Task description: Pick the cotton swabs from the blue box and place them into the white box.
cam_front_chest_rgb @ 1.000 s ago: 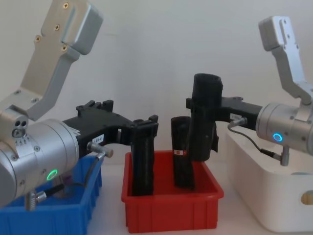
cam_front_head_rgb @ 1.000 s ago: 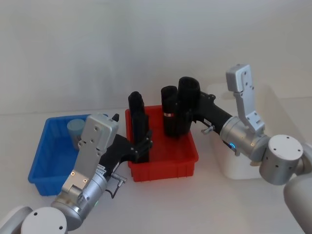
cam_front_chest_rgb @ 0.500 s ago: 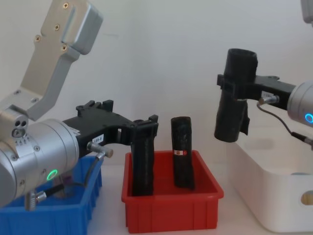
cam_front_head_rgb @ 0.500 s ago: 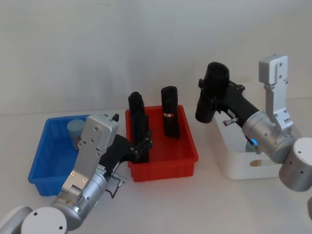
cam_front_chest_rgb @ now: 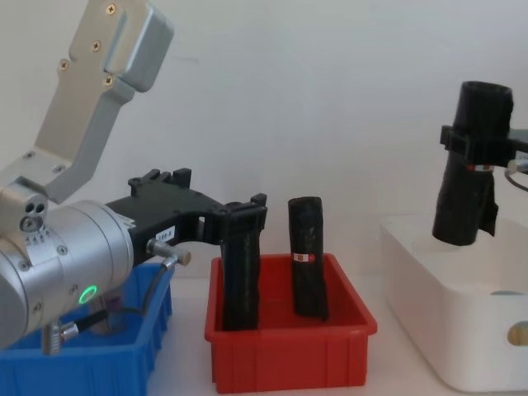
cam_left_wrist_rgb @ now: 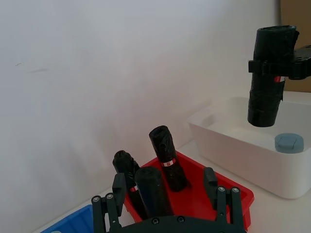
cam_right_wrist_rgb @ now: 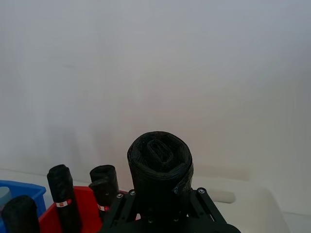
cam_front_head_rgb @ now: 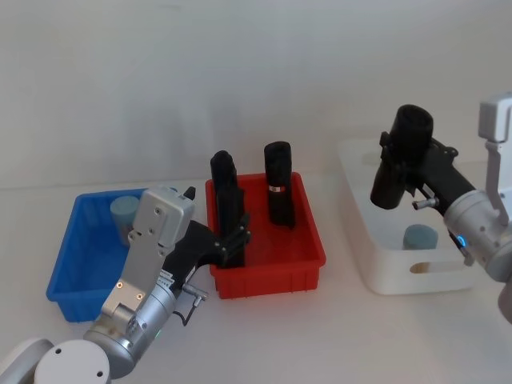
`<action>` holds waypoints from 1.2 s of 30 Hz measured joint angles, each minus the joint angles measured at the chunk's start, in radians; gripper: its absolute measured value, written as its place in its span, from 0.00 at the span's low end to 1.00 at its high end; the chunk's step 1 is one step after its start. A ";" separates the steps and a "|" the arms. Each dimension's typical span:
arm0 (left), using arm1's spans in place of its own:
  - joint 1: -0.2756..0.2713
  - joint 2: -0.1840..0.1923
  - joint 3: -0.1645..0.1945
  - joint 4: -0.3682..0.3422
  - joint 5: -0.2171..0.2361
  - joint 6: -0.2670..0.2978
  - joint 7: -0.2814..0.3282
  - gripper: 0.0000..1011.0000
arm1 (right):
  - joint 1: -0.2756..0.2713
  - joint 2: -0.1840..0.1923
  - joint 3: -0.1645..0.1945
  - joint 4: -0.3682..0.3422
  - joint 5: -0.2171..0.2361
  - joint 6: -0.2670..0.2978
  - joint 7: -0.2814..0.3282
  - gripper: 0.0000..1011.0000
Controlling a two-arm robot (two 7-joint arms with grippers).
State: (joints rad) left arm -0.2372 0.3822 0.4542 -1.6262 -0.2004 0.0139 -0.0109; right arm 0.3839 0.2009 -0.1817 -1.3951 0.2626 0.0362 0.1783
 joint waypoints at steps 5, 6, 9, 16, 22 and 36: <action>0.000 0.000 0.000 0.000 0.000 0.000 0.000 0.99 | -0.017 0.011 0.008 -0.010 0.005 0.019 -0.014 0.35; 0.000 0.000 0.000 0.000 0.000 0.000 0.000 0.99 | -0.018 0.011 0.008 -0.010 0.005 0.021 -0.014 0.35; 0.000 0.000 0.000 0.000 0.000 0.000 0.000 0.99 | -0.020 0.013 0.009 -0.003 0.007 0.025 -0.013 0.35; 0.000 0.000 0.000 0.000 0.000 0.000 0.000 0.99 | -0.017 0.010 0.006 0.029 0.008 0.031 0.006 0.35; 0.000 0.000 0.000 0.000 0.000 0.000 0.000 0.99 | -0.007 0.003 -0.002 0.064 0.007 0.032 0.029 0.54; 0.000 0.000 0.000 0.000 0.000 0.000 0.000 0.99 | -0.004 -0.001 -0.009 0.081 0.002 0.031 0.049 0.94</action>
State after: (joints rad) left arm -0.2372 0.3821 0.4542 -1.6262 -0.2003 0.0139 -0.0109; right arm 0.3801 0.1996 -0.1903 -1.3138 0.2648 0.0672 0.2271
